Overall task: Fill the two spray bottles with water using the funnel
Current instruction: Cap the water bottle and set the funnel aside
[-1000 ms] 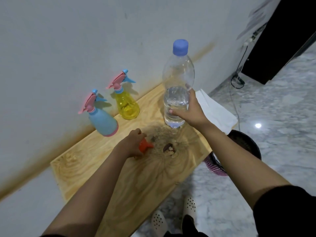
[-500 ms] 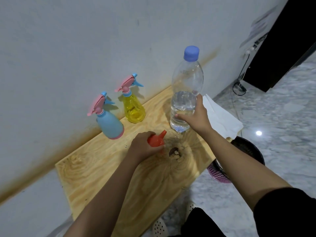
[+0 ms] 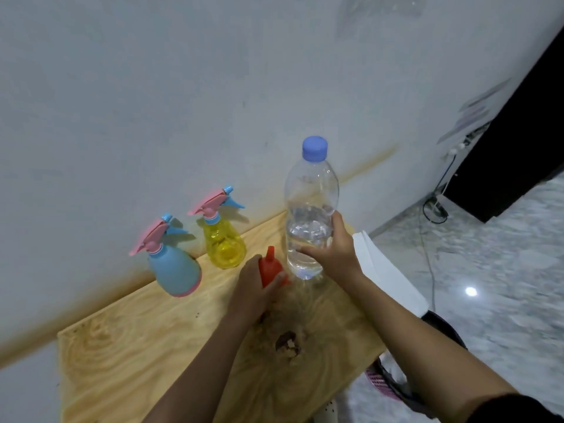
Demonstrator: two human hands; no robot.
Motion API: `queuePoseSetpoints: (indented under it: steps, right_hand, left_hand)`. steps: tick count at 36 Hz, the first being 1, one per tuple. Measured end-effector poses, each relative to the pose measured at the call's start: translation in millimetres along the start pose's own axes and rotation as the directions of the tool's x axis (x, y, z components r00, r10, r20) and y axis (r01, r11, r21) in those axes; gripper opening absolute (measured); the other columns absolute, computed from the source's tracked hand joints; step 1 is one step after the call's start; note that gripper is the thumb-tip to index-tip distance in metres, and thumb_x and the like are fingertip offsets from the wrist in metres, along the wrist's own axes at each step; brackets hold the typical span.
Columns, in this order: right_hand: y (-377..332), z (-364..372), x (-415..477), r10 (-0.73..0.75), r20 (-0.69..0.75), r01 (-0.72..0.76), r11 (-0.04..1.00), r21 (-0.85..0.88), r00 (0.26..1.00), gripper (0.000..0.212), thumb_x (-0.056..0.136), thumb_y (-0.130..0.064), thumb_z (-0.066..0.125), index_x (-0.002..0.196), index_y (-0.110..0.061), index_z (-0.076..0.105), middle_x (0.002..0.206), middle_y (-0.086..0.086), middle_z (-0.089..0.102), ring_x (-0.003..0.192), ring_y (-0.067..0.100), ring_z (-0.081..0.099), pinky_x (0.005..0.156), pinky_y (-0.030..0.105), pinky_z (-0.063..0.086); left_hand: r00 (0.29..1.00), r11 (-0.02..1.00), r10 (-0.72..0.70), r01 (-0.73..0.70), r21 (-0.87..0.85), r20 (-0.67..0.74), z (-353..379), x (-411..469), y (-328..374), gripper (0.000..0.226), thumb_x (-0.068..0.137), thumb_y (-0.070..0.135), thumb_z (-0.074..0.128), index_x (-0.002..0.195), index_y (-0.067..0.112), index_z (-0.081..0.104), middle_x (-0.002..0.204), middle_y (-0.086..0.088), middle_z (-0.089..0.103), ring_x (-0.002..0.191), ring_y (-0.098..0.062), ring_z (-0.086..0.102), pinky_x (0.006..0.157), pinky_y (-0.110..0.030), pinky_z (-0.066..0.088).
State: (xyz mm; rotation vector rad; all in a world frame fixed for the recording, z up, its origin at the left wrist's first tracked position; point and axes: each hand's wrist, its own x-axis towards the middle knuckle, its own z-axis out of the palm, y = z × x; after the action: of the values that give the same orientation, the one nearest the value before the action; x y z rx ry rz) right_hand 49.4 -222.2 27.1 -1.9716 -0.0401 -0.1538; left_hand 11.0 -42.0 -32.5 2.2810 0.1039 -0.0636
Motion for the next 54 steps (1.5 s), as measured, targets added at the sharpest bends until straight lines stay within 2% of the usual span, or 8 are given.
queuePoseSetpoints:
  steps: [7,15,18,24,30,34,42,54]
  right_hand:
    - [0,-8,64,-0.060,0.008,0.059,0.997,0.047,0.998,0.073,0.061,-0.019,0.087,0.121,-0.013,0.046,0.103,0.000,0.061,0.092,0.015,0.059,0.070,0.001,0.041]
    - [3,-2,110,-0.071,0.070,0.069,0.997,0.039,0.995,0.079,0.061,-0.032,0.087,0.125,-0.014,0.044,0.108,0.003,0.064,0.091,0.016,0.060,0.068,0.001,0.043]
    - [7,0,123,-0.062,0.114,0.061,0.998,0.015,0.992,0.080,0.061,-0.034,0.086,0.126,-0.015,0.043,0.109,0.001,0.063,0.092,0.017,0.061,0.073,0.012,0.046]
    - [13,3,142,-0.020,0.194,0.018,1.000,0.012,0.981,0.082,0.059,-0.041,0.081,0.126,-0.021,0.039,0.103,-0.008,0.058,0.087,0.011,0.057,0.065,0.005,0.038]
    - [16,0,151,-0.004,0.243,-0.004,0.999,0.032,0.970,0.085,0.058,-0.038,0.079,0.130,-0.020,0.038,0.106,-0.008,0.057,0.093,0.011,0.056,0.080,0.024,0.046]
    - [18,2,157,-0.023,0.263,0.022,1.000,0.008,0.965,0.079,0.064,-0.030,0.084,0.127,-0.023,0.038,0.106,-0.010,0.057,0.095,0.014,0.058,0.082,0.030,0.050]
    - [22,6,161,-0.092,0.263,0.092,0.996,0.010,0.960,0.078,0.061,-0.032,0.086,0.122,-0.026,0.039,0.108,-0.013,0.052,0.094,0.006,0.054,0.074,0.013,0.044]
    - [32,12,154,-0.077,0.315,0.119,0.986,-0.116,0.946,0.100,0.068,-0.039,0.081,0.144,-0.011,0.022,0.140,0.009,0.035,0.128,0.020,0.036,0.103,0.031,0.037]
  left_hand:
    - [0.981,0.995,-0.096,0.088,-0.051,-0.169,21,47,6,0.042,0.076,0.056,0.068,0.101,0.026,0.053,0.095,0.004,0.060,0.086,-0.015,0.058,0.071,-0.031,0.052]
    - [0.963,0.973,-0.220,0.205,-0.106,-0.154,39,90,14,0.061,0.082,0.043,0.070,0.128,0.015,0.041,0.120,-0.001,0.048,0.109,-0.020,0.052,0.086,-0.025,0.045]
    - [0.964,0.979,-0.202,0.192,-0.068,-0.175,42,99,17,0.063,0.085,0.036,0.068,0.134,0.009,0.038,0.129,-0.008,0.038,0.115,-0.019,0.045,0.089,-0.020,0.035]
    - [0.962,0.986,-0.164,0.162,-0.027,-0.218,47,110,10,0.062,0.084,0.029,0.070,0.135,0.007,0.042,0.132,-0.011,0.044,0.117,-0.021,0.044,0.094,-0.021,0.031]
    - [0.943,0.976,-0.219,0.208,-0.069,-0.250,52,114,4,0.067,0.081,0.021,0.073,0.138,0.006,0.040,0.133,-0.012,0.050,0.121,-0.027,0.047,0.102,-0.032,0.036]
    - [0.938,0.976,-0.214,0.195,-0.095,-0.272,53,120,5,0.055,0.080,0.014,0.073,0.127,0.007,0.046,0.124,-0.010,0.054,0.113,-0.024,0.050,0.094,-0.025,0.036]
    - [0.914,0.971,-0.232,0.240,-0.017,-0.333,54,125,11,0.058,0.082,0.026,0.072,0.131,0.011,0.046,0.122,-0.010,0.036,0.114,-0.022,0.038,0.091,-0.017,0.027]
    - [0.887,0.962,-0.269,0.268,-0.057,-0.376,62,121,16,0.057,0.081,0.022,0.072,0.127,0.005,0.043,0.124,-0.015,0.036,0.116,-0.029,0.039,0.100,-0.041,0.041]
